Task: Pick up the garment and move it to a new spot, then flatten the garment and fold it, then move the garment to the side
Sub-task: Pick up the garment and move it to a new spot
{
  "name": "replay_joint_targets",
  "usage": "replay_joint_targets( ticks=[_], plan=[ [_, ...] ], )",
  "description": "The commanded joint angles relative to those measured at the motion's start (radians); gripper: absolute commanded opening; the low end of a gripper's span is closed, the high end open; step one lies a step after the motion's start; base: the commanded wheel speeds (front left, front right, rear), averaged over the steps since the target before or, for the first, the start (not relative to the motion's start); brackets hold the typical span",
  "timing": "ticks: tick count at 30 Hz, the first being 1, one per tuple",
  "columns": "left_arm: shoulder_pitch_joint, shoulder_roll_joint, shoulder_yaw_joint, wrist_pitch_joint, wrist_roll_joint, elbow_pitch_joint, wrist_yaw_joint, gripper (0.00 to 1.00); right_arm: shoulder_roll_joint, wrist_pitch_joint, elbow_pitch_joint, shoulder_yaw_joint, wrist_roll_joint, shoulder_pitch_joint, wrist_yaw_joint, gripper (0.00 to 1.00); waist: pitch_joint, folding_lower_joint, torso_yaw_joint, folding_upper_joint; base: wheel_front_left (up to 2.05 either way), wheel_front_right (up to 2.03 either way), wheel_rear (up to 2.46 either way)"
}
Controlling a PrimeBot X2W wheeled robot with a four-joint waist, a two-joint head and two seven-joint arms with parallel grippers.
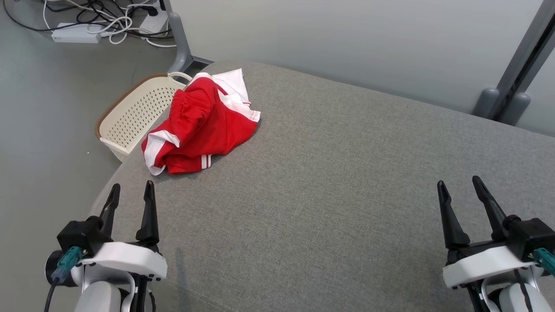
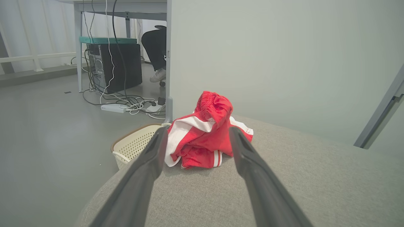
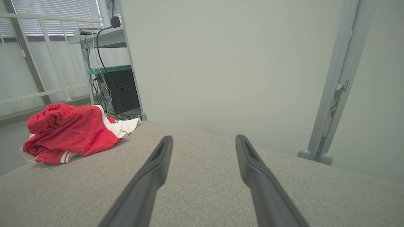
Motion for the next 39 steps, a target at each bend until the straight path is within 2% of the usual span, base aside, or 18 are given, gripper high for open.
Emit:
replay_joint_targets(
  ticks=[1, 6, 12, 21, 27, 28, 29, 34, 39],
  plan=[
    [-0.028, 0.003, -0.004, -0.001, -0.010, 0.005, 0.003, 1.00, -0.010, -0.004, -0.004, -0.002, -0.005, -0.013, 0.002, 1.00, 0.008, 0.0000, -0.004, 0.0000, 0.00, 0.00, 0.00],
    [-0.113, 0.002, -0.018, 0.000, -0.016, 0.043, -0.004, 1.00, -0.031, -0.004, -0.013, 0.005, -0.016, -0.037, 0.002, 1.00, 0.067, 0.0000, -0.029, 0.0000, 0.00, 0.00, 0.00],
    [-0.267, 0.026, -0.026, 0.002, -0.042, 0.193, -0.017, 1.00, -0.059, -0.004, -0.023, 0.036, -0.022, -0.084, 0.002, 1.00, 0.159, 0.0000, -0.093, 0.0000, 0.00, 0.00, 0.00],
    [-0.475, 0.104, -0.015, 0.037, -0.095, 0.496, -0.030, 1.00, -0.087, -0.004, -0.022, 0.065, -0.002, -0.142, 0.002, 1.00, 0.248, 0.0000, -0.173, 0.0000, 0.00, 0.00, 0.00],
    [-0.558, 0.142, -0.013, 0.035, -0.113, 0.628, -0.033, 1.00, -0.098, -0.005, -0.025, 0.067, 0.003, -0.159, 0.002, 1.00, 0.281, 0.0000, -0.190, 0.0000, 0.00, 0.00, 0.00],
    [-0.569, 0.147, -0.017, 0.035, -0.113, 0.645, -0.034, 0.48, -0.099, -0.005, -0.025, 0.067, 0.004, -0.161, 0.002, 1.00, 0.283, 0.0000, -0.190, 0.0000, 0.00, 0.00, 0.00],
    [-0.579, 0.149, -0.019, 0.032, -0.116, 0.656, -0.034, 0.00, -0.101, -0.005, -0.025, 0.066, 0.005, -0.163, 0.002, 1.00, 0.285, 0.0000, -0.189, 0.0000, 0.00, 0.00, 0.00],
    [-0.599, 0.158, -0.031, 0.014, -0.112, 0.684, -0.034, 0.00, -0.099, -0.005, -0.019, 0.060, 0.004, -0.165, 0.002, 1.00, 0.284, 0.0000, -0.182, 0.0000, 0.00, 0.00, 0.00],
    [-0.559, 0.156, -0.021, -0.001, -0.113, 0.616, -0.034, 0.00, -0.084, -0.005, -0.012, 0.055, 0.002, -0.150, 0.002, 1.00, 0.253, 0.0000, -0.177, 0.0000, 0.00, 0.00, 0.00]
  ],
)
